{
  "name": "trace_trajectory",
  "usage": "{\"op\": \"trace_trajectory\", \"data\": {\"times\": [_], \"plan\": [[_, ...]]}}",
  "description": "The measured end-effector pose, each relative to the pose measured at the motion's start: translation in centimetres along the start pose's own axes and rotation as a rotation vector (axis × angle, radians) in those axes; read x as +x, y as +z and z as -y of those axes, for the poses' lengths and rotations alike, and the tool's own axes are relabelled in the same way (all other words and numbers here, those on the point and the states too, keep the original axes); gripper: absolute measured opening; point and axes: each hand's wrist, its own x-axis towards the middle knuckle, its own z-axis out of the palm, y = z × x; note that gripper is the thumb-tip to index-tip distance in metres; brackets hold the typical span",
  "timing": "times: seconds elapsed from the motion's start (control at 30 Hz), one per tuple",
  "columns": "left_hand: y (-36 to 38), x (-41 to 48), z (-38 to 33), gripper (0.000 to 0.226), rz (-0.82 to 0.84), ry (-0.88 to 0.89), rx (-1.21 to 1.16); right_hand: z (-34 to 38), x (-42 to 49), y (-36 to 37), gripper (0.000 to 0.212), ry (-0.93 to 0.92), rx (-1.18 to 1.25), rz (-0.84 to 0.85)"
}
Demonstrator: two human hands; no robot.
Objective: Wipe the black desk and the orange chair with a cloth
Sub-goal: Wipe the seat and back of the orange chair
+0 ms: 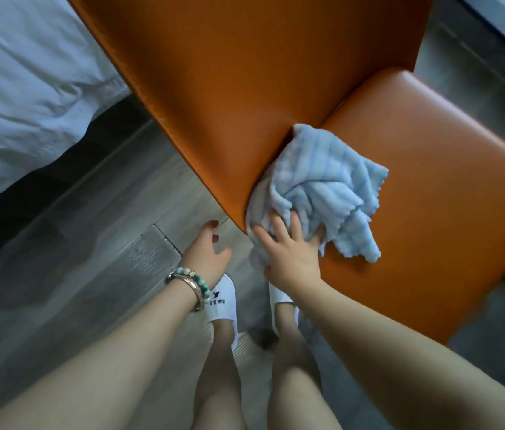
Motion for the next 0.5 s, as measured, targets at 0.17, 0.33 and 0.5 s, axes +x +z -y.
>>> {"op": "trace_trajectory", "data": {"times": [0.17, 0.33, 0.5], "plan": [[0.5, -0.4, -0.3, 0.054, 0.086, 0.101, 0.196, -5.1, -9.0, 2.0, 0.048, -0.079, -0.078, -0.091], [2.5, -1.2, -1.2, 0.05, 0.185, 0.186, 0.261, -9.0, -12.2, -1.7, 0.034, 0.45, 0.031, -0.035], [4.6, -1.6, -3.0, 0.05, 0.192, 0.239, 0.294, -7.4, -7.1, -3.8, 0.07, 0.28, 0.127, -0.217]]}}
